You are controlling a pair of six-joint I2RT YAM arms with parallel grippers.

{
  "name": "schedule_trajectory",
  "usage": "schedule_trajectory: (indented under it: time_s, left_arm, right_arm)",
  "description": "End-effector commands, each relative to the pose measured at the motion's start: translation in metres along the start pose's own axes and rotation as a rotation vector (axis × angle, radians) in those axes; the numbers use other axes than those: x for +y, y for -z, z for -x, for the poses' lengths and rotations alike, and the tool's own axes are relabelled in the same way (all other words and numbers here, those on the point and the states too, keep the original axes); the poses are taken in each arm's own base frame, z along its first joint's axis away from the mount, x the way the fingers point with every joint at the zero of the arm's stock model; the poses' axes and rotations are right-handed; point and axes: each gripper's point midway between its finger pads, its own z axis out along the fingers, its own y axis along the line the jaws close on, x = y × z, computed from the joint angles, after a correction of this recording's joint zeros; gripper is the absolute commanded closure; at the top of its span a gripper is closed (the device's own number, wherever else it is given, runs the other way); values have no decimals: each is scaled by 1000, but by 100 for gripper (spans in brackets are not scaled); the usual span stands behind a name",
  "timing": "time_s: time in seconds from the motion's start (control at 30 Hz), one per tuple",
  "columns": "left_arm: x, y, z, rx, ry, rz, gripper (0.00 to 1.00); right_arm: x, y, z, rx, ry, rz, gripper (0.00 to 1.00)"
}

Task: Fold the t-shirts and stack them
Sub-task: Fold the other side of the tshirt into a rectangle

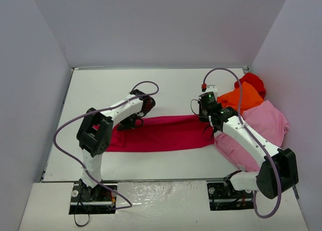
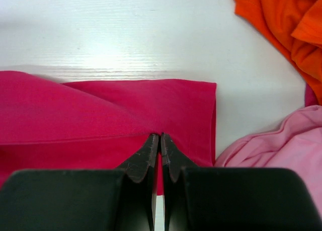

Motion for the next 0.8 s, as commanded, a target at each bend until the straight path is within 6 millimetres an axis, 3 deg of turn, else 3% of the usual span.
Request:
schedule_trajectory:
  time_s: [0.0,0.13,0.17,0.27,0.33,0.53,0.57,0.77]
  left_arm:
    - [46,29,-18,24,-31,71,100]
    - [47,29,-18,24,-37,73,100]
    - [48,29,-18,24,-38,74,100]
    - [49,30,-17,18,-37,75,100]
    - [49,31,-16,15,-37,73,100]
    - [50,31,-15,16,-44,79,100]
    - [51,31,-16,16,-44,79,100]
    - [49,30,-17,17,-43,70,100]
  right_arm:
    - [27,16,12,-28,7,119,100]
    - [31,11,-22,47,56,106,100]
    - [22,7,-40,91,71,66,100]
    - [9,3,-53,124,46,12,100]
    - [7,2,-45,105,41,-10,100]
    - [-13,-8,6,18,68,-158,100]
    - [-16,-12,5,27,74,-174,100]
    - [-13,-28,35,-15,92,-201,100]
